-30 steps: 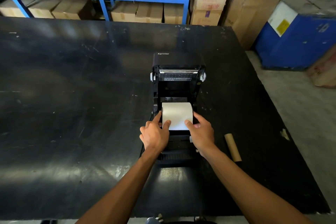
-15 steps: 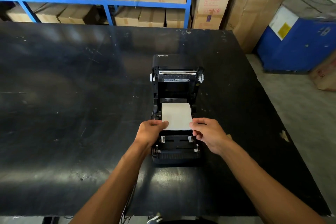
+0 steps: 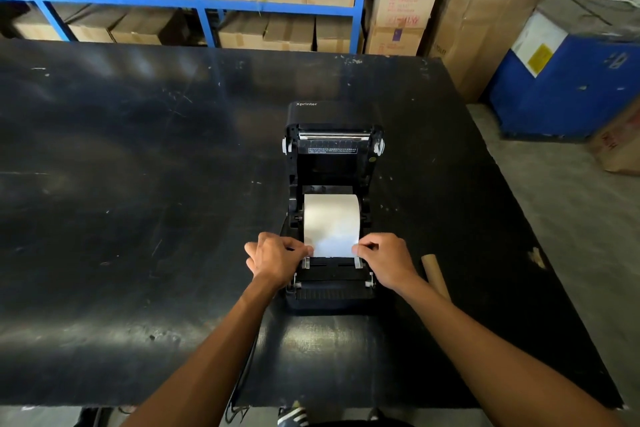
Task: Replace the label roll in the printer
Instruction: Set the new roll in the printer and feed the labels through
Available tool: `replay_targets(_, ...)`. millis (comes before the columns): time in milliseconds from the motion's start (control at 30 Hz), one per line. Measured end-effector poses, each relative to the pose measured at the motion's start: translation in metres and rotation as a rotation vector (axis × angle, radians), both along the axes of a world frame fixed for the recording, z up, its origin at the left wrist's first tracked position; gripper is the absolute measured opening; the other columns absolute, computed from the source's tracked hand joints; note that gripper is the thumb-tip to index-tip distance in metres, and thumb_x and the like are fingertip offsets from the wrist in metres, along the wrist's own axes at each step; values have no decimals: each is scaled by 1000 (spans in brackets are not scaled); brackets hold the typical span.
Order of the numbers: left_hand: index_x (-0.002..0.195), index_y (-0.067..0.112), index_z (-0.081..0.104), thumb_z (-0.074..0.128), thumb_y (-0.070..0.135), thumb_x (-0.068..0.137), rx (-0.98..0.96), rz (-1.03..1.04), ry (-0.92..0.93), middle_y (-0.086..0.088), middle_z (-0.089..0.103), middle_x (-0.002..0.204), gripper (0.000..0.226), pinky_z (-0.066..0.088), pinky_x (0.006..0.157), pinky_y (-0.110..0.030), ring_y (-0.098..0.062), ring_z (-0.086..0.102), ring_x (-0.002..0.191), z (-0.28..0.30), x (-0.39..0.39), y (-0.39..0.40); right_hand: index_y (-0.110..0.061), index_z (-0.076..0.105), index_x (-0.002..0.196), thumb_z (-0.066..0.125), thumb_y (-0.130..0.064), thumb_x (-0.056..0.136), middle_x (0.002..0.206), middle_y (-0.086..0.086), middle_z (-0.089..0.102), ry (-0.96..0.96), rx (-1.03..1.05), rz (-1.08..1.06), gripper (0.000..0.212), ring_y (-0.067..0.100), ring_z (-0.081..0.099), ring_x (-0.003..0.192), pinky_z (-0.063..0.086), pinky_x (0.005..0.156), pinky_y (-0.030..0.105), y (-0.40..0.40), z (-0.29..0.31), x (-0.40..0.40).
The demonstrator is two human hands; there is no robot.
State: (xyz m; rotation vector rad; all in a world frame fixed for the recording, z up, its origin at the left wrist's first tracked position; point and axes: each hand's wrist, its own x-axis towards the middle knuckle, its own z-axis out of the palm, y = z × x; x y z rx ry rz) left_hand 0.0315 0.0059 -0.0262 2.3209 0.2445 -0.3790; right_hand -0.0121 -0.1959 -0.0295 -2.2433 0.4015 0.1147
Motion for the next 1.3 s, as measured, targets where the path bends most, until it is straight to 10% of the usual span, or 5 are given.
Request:
replay_targets(233, 77, 25, 81, 70, 49, 84, 63, -148, 51, 9, 37, 155, 27, 25, 106, -46, -25, 16, 142, 7, 5, 3, -13, 78, 91, 70, -24, 86, 90, 5, 75, 101, 36, 3, 14, 18, 65, 83, 50, 73, 33, -7, 2, 5)
replay_targets(533, 66, 22, 68, 68, 45, 86, -103, -170, 178, -8, 70, 102, 31, 26, 88, -36, -31, 37, 127, 4, 16, 15, -12, 76, 87, 73, -27, 85, 96, 2, 72, 216, 228, -18, 16, 15, 63, 95, 48, 86, 32, -9, 3, 10)
replay_targets(867, 73, 23, 82, 74, 52, 75, 157, -113, 39, 8, 64, 123, 31, 26, 88, -43, -26, 33, 132, 3, 17, -1, -17, 79, 94, 76, -31, 80, 107, 3, 75, 211, -11, -7, 20, 21, 65, 104, 54, 91, 43, -6, -1, 17)
replay_targets(1133, 87, 23, 81, 86, 41, 70, 141, -109, 161, -1, 65, 92, 25, 42, 96, -46, -30, 38, 127, 13, 23, -3, -19, 76, 74, 70, -29, 85, 73, -1, 72, 131, 15, -74, 16, 18, 67, 76, 58, 76, 42, 0, -5, 10)
replay_targets(1300, 76, 21, 80, 90, 39, 65, 169, -87, 64, -5, 76, 96, 23, 42, 97, -49, -29, 56, 115, 12, 21, -8, -17, 78, 90, 75, -28, 82, 99, 4, 75, 220, 4, 1, 14, 22, 66, 96, 54, 89, 42, -9, -4, 20)
